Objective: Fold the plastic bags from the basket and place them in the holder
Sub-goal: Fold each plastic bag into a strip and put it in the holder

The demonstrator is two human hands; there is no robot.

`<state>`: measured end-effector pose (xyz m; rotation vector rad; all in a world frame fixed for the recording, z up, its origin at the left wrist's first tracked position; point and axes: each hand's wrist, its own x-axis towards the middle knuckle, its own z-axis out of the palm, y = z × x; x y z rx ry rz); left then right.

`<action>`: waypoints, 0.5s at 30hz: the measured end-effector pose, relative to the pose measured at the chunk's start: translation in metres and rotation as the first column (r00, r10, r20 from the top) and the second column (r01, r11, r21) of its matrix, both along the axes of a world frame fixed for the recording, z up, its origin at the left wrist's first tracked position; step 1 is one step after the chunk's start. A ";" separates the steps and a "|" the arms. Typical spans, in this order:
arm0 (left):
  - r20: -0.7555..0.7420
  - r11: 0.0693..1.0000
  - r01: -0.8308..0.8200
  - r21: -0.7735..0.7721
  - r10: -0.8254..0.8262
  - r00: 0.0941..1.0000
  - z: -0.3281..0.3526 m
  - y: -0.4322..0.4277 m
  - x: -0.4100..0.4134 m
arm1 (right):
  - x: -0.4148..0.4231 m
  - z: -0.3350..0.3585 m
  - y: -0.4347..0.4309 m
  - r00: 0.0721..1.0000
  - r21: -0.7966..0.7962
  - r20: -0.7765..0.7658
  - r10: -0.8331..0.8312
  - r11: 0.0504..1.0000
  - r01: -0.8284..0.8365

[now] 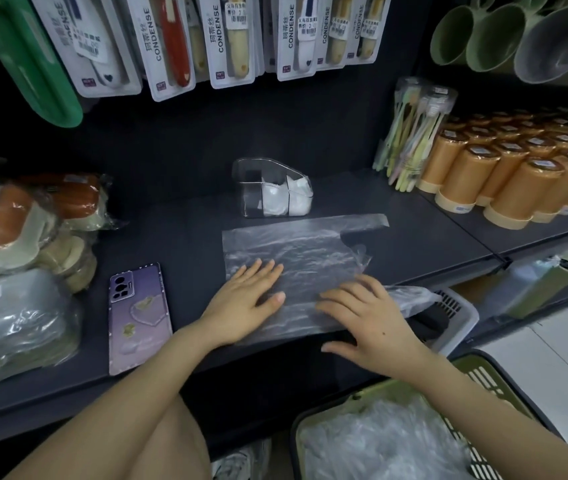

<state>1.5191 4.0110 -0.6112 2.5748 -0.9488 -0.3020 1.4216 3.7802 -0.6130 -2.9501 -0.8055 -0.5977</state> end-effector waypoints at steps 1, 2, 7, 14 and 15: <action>-0.100 0.984 -0.069 -0.161 0.054 0.994 0.003 0.002 -0.001 | -0.001 -0.002 0.000 0.999 0.003 0.045 0.019 1.000 -0.019; -0.219 0.933 -0.162 -0.321 0.093 0.971 0.008 0.004 -0.004 | 0.000 -0.001 0.001 0.996 0.038 0.088 0.027 0.999 -0.030; -0.468 0.722 -0.391 -0.571 0.106 0.877 0.023 0.021 -0.021 | -0.013 0.032 0.009 0.993 0.368 -0.044 -0.107 0.923 0.115; -0.671 0.450 -0.645 -0.618 0.127 0.731 0.039 0.030 -0.018 | 0.021 0.096 0.015 0.804 0.415 -0.584 -0.110 0.811 0.412; -0.678 0.422 -0.665 -0.616 0.145 0.721 0.041 0.030 -0.016 | 0.033 0.100 0.017 0.790 0.388 -0.602 -0.117 0.822 0.417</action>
